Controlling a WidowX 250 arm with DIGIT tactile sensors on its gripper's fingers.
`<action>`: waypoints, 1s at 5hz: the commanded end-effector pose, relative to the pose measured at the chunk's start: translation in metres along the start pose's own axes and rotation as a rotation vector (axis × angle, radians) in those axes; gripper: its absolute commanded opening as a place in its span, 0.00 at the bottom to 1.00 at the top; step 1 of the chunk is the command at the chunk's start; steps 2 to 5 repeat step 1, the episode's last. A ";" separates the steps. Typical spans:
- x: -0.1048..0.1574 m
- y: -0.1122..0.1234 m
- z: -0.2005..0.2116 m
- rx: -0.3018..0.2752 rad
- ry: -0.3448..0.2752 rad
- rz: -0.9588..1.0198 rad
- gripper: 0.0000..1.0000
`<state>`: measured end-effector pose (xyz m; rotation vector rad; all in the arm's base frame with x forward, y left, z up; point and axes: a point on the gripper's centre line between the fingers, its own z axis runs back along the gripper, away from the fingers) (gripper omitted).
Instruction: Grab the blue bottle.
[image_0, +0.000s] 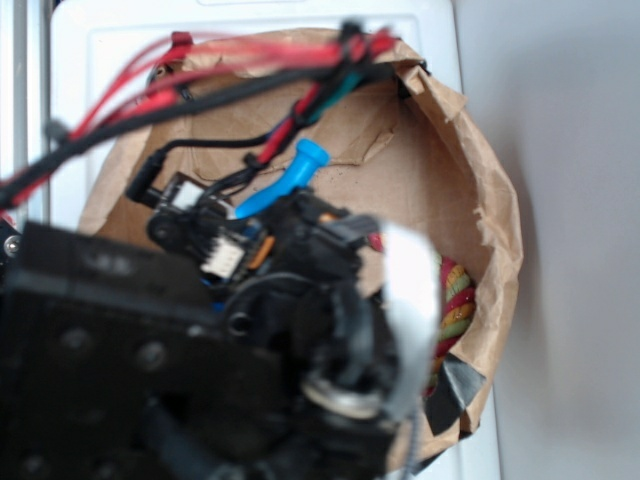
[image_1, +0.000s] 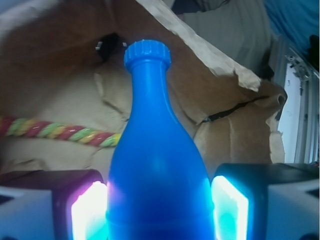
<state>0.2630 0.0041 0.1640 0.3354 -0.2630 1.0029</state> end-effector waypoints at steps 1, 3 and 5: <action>0.031 0.015 0.024 -0.075 0.092 0.033 0.00; 0.031 0.015 0.024 -0.075 0.092 0.033 0.00; 0.031 0.015 0.024 -0.075 0.092 0.033 0.00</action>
